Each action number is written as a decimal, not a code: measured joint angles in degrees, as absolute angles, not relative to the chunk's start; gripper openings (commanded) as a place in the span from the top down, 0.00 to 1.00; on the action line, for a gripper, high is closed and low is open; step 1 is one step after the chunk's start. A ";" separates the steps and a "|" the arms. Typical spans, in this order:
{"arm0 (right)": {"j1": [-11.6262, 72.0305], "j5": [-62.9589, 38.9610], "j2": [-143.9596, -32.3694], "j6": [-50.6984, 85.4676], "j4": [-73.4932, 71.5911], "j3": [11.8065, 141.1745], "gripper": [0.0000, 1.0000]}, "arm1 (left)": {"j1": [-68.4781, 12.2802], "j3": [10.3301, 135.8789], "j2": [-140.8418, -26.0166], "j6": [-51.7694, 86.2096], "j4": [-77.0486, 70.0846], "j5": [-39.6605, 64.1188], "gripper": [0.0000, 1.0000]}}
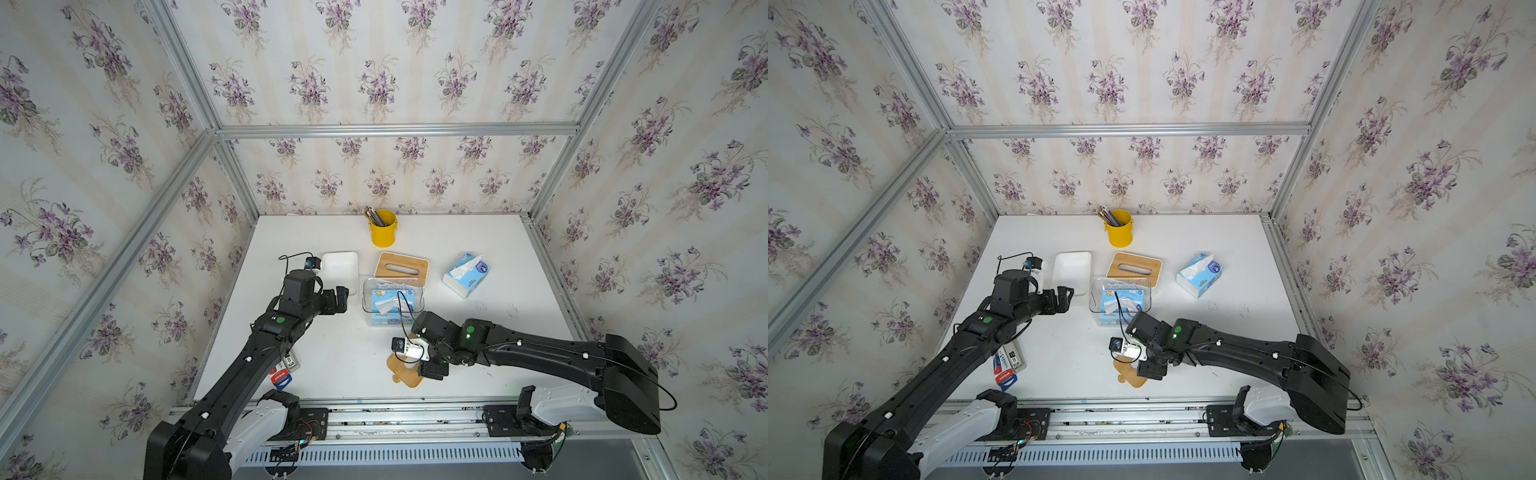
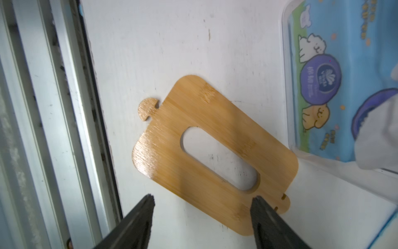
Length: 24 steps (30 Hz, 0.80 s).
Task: Put the tissue paper into the tissue box
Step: Pick up the box lid from the center of the board.
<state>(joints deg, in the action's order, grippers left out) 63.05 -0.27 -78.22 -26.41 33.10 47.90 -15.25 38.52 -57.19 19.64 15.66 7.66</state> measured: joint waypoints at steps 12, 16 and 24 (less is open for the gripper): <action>63.05 2.59 -86.11 -34.50 38.57 49.41 0.23 | -15.35 37.52 -57.63 20.18 13.06 7.90 0.01; 63.05 3.53 -88.23 -36.25 38.54 49.47 0.23 | -15.35 37.71 -57.84 20.18 12.47 7.90 0.01; 63.05 4.38 -90.91 -39.13 36.10 49.78 0.22 | -15.35 37.76 -59.33 20.18 12.12 8.45 0.01</action>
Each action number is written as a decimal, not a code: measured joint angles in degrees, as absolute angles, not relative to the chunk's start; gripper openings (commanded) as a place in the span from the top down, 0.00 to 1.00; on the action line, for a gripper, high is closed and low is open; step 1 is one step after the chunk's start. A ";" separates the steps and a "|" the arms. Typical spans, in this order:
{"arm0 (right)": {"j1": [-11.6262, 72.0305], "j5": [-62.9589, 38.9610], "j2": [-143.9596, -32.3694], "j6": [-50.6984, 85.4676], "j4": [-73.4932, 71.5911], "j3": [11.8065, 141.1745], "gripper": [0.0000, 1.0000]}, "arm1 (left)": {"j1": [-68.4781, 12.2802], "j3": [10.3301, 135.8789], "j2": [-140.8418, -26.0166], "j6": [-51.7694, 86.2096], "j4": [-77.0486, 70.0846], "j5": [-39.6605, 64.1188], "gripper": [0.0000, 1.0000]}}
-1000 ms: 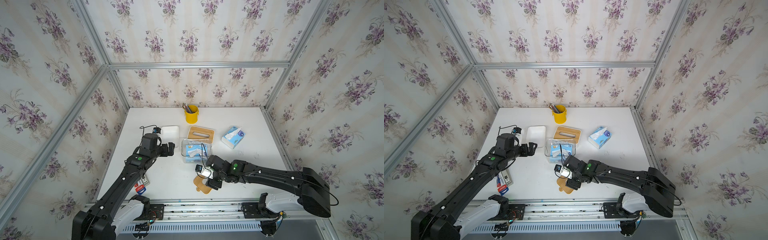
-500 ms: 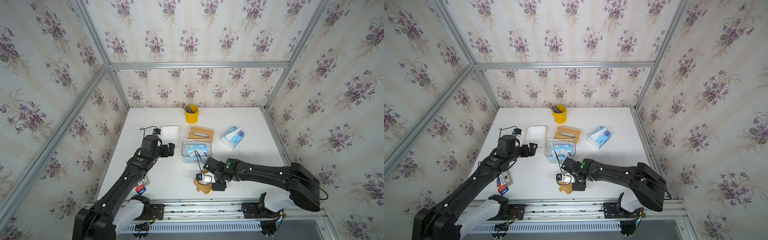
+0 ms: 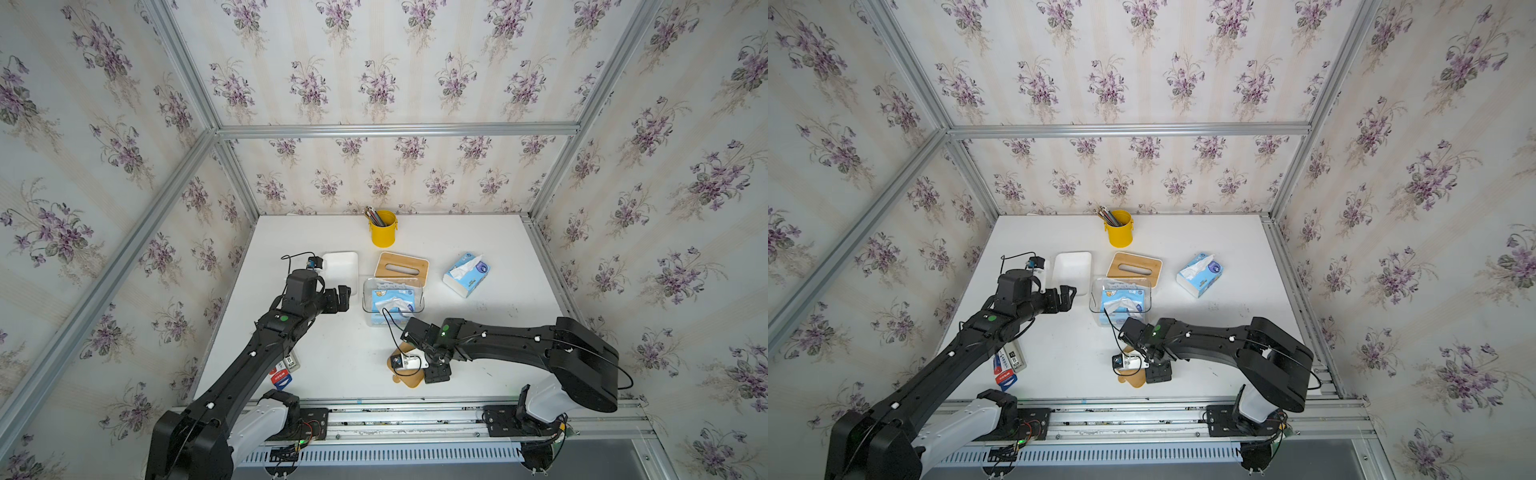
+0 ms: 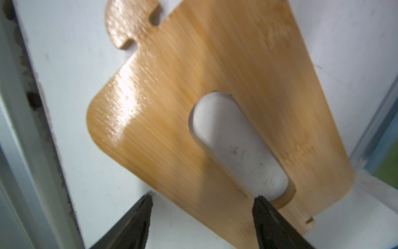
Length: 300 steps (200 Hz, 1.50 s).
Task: Put the tissue paper into the tissue box
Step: Pick up the box lid from the center of the board.
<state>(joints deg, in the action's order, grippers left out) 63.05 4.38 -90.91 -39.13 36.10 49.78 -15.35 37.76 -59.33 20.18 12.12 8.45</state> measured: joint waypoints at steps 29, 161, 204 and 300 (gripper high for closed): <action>63.05 4.49 -91.77 -40.47 35.64 50.13 0.22 | -15.35 37.43 -59.70 20.23 11.81 9.13 0.01; 60.62 -1.87 -99.88 -40.45 41.19 56.97 0.39 | -15.35 35.86 -55.11 19.86 11.73 6.59 0.01; 60.36 -2.42 -99.37 -39.35 39.86 56.07 0.47 | -15.35 36.01 -55.24 19.51 11.81 6.35 0.01; 60.47 -5.56 -93.41 -37.71 33.36 52.01 0.74 | -15.35 40.56 -59.24 20.49 16.53 6.87 0.01</action>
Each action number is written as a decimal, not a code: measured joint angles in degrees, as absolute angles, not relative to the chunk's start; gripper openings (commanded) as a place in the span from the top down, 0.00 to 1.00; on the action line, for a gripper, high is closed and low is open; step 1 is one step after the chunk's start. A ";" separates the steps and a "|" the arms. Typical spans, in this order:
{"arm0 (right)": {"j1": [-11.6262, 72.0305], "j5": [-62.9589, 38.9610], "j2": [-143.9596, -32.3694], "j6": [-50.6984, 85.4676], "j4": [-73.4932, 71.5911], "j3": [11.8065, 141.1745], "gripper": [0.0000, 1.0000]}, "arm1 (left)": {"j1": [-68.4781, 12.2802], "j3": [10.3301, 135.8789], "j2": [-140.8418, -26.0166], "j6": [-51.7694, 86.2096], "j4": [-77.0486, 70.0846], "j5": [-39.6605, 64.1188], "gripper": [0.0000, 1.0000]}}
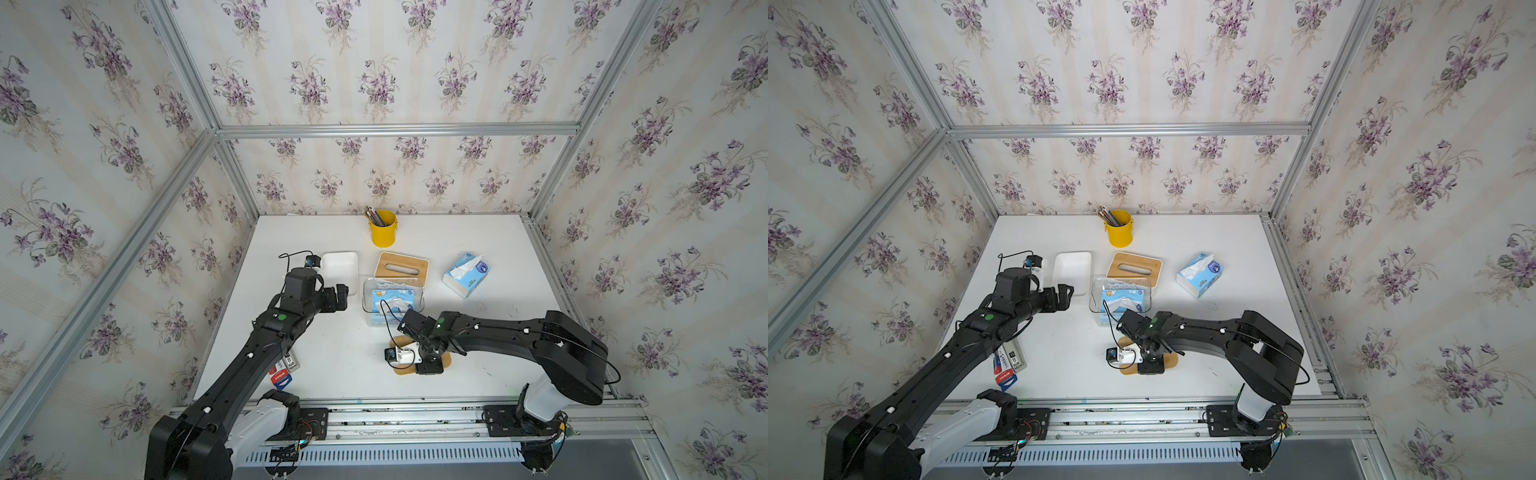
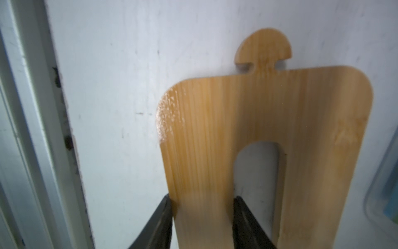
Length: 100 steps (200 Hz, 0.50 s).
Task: Put the tissue paper into the tissue box
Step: Pick up the box lid from the center of the board.
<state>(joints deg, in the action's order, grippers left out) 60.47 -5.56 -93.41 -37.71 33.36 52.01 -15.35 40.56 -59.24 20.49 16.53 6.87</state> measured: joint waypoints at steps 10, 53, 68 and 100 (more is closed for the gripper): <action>60.47 -6.07 -92.36 -37.71 32.12 51.53 0.76 | -15.35 41.47 -60.16 21.19 17.89 8.19 0.01; 60.49 -8.21 -87.22 -37.47 27.07 48.86 0.81 | -15.35 42.17 -61.58 23.24 21.52 18.33 0.01; 60.49 -8.60 -85.93 -36.99 25.87 48.25 0.82 | -15.46 42.19 -61.04 24.36 22.31 22.24 0.01; 60.47 -9.32 -82.50 -34.87 23.55 46.19 0.84 | -17.02 40.12 -58.61 26.83 22.26 31.40 0.04</action>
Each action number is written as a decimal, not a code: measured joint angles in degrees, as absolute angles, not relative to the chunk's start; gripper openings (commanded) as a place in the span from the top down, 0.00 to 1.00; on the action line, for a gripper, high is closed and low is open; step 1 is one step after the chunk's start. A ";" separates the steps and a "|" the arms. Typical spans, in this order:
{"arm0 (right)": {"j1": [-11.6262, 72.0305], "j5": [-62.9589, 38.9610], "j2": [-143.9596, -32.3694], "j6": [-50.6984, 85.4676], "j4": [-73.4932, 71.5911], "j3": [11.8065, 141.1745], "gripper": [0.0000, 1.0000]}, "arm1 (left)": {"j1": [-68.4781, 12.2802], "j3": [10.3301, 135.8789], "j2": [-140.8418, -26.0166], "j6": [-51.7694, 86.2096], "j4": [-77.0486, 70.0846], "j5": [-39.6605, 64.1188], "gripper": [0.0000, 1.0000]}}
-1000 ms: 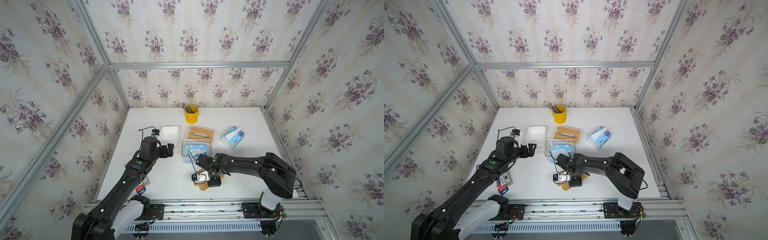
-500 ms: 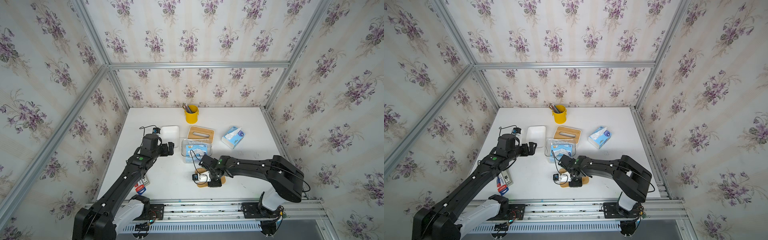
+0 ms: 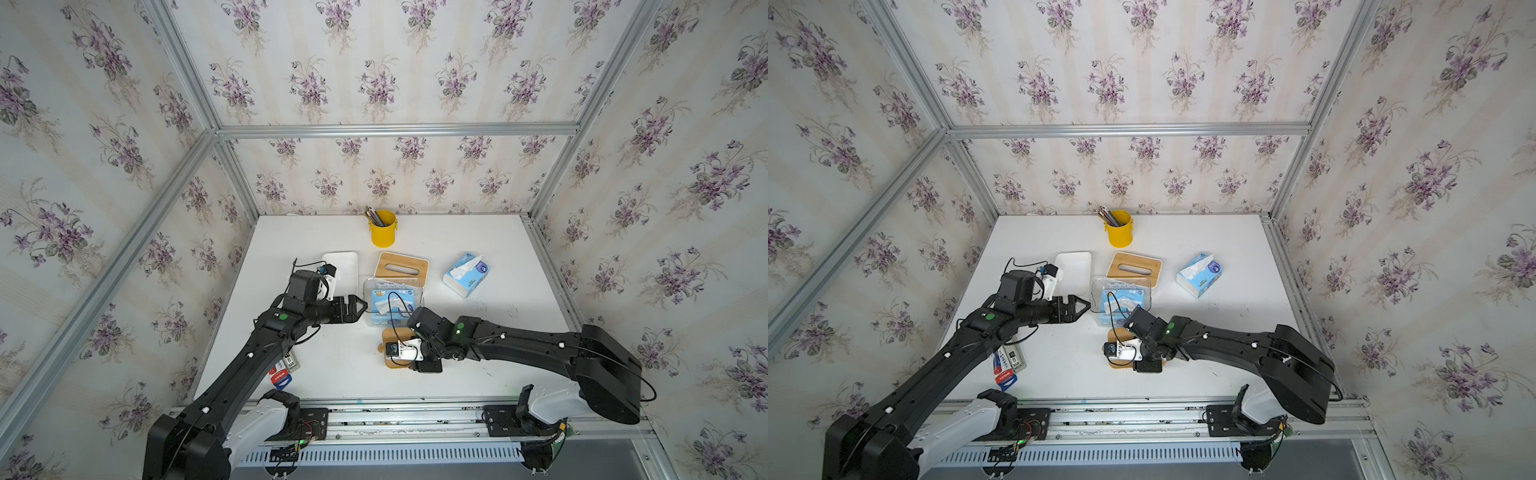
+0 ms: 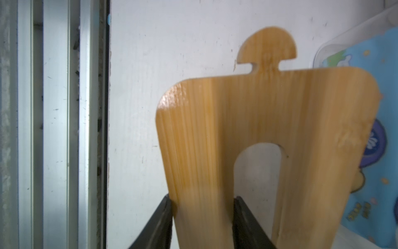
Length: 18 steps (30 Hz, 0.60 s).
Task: Put the tissue paper into the tissue box
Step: Pick up the box lid from the center of the board.
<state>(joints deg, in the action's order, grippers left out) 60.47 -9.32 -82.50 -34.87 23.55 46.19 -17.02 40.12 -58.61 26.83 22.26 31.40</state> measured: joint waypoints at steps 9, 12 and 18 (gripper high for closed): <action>60.40 -9.82 -77.73 -32.42 20.40 45.71 0.88 | -18.85 38.24 -60.93 30.06 21.34 44.34 0.12; 60.40 -9.82 -77.36 -31.68 20.23 46.41 0.88 | -21.34 38.00 -62.57 30.52 19.92 46.94 0.17; 60.36 -9.78 -77.30 -30.35 19.64 48.21 0.89 | -25.30 36.60 -66.15 33.95 14.61 48.88 0.42</action>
